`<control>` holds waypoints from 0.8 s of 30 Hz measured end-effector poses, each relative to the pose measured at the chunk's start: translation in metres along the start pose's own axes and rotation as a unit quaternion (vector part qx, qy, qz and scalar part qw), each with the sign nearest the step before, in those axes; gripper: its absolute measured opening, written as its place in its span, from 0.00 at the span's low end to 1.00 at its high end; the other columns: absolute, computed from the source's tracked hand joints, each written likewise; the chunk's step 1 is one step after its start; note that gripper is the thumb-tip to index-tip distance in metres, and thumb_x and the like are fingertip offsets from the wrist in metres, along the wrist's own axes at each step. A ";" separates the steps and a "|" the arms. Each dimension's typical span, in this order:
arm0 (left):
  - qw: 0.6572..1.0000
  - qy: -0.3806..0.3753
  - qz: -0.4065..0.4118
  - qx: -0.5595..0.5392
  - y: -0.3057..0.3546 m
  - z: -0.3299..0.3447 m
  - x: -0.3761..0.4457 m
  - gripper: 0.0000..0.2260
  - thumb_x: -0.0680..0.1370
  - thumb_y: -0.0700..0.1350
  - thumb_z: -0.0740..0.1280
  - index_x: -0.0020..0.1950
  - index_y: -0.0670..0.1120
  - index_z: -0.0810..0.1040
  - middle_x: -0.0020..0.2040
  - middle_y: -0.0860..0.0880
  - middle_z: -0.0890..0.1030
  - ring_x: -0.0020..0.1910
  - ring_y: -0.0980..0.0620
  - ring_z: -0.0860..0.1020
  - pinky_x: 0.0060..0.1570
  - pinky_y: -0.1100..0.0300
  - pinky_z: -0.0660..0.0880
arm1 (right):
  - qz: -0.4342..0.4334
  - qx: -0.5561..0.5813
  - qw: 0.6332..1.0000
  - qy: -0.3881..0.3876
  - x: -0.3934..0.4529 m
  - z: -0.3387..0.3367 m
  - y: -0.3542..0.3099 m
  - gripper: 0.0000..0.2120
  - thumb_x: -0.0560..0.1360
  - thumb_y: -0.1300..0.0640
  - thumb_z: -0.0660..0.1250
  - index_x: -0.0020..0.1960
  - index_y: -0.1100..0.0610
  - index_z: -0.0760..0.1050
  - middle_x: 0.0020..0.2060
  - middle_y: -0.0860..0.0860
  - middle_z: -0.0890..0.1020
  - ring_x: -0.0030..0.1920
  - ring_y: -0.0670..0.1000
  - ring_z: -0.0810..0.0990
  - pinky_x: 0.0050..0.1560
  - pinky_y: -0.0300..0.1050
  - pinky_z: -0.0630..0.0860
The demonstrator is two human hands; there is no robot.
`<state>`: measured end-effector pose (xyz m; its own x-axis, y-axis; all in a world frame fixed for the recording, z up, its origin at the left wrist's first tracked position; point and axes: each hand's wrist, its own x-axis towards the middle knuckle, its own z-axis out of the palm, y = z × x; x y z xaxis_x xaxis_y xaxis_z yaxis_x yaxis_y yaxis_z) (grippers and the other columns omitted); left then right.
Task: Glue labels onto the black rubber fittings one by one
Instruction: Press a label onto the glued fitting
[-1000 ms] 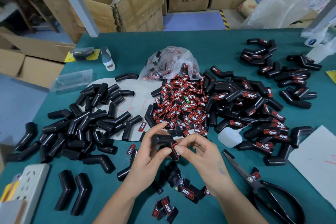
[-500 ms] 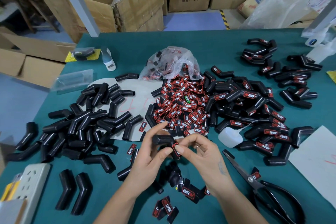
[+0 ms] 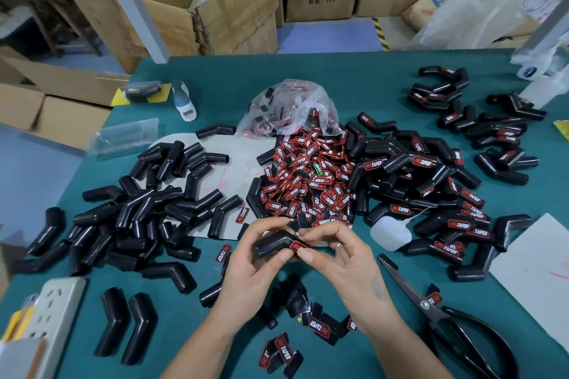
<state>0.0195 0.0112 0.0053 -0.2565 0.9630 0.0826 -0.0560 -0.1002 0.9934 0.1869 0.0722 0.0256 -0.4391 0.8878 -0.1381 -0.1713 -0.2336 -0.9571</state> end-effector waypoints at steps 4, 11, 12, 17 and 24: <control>0.998 0.038 -0.001 -0.051 -0.002 0.001 0.001 0.12 0.81 0.40 0.73 0.63 0.47 0.81 0.60 0.43 0.82 0.60 0.42 0.83 0.57 0.52 0.82 | -0.012 -0.009 1.000 0.019 -0.002 0.000 -0.002 0.12 0.71 0.49 0.78 0.53 0.49 0.82 0.56 0.54 0.84 0.58 0.49 0.82 0.59 0.40 0.78; 0.989 0.084 -0.020 -0.122 -0.003 0.002 0.002 0.16 0.79 0.48 0.77 0.63 0.46 0.80 0.62 0.36 0.83 0.62 0.35 0.83 0.58 0.53 0.82 | -0.015 -0.067 0.997 0.030 0.000 0.001 0.005 0.06 0.74 0.49 0.78 0.49 0.46 0.83 0.51 0.47 0.82 0.54 0.45 0.83 0.56 0.39 0.79; 0.989 0.081 -0.015 -0.122 -0.003 0.002 0.001 0.16 0.79 0.49 0.77 0.63 0.46 0.80 0.62 0.37 0.83 0.62 0.37 0.83 0.58 0.54 0.82 | -0.014 -0.058 0.998 0.026 0.000 0.002 0.007 0.06 0.74 0.51 0.79 0.49 0.46 0.84 0.52 0.48 0.82 0.55 0.46 0.83 0.56 0.40 0.79; 0.992 0.071 0.017 -0.103 -0.003 0.005 -0.001 0.13 0.80 0.48 0.75 0.62 0.47 0.81 0.62 0.37 0.81 0.64 0.36 0.82 0.58 0.50 0.82 | -0.039 -0.032 0.998 0.025 0.000 0.007 0.009 0.07 0.70 0.58 0.79 0.47 0.50 0.87 0.50 0.51 0.81 0.52 0.47 0.85 0.55 0.41 0.81; 0.994 0.072 0.027 -0.077 -0.004 0.007 -0.001 0.13 0.80 0.48 0.75 0.62 0.45 0.80 0.61 0.36 0.80 0.65 0.34 0.80 0.62 0.45 0.80 | -0.053 -0.010 0.997 0.056 0.001 0.009 0.013 0.06 0.69 0.60 0.79 0.41 0.49 0.86 0.44 0.44 0.81 0.45 0.42 0.84 0.49 0.36 0.80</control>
<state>0.0264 0.0124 0.0015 -0.3975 0.9106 0.1131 -0.1819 -0.1990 0.9630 0.1766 0.0661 0.0152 -0.3179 0.9461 -0.0614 -0.1932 -0.1281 -0.9728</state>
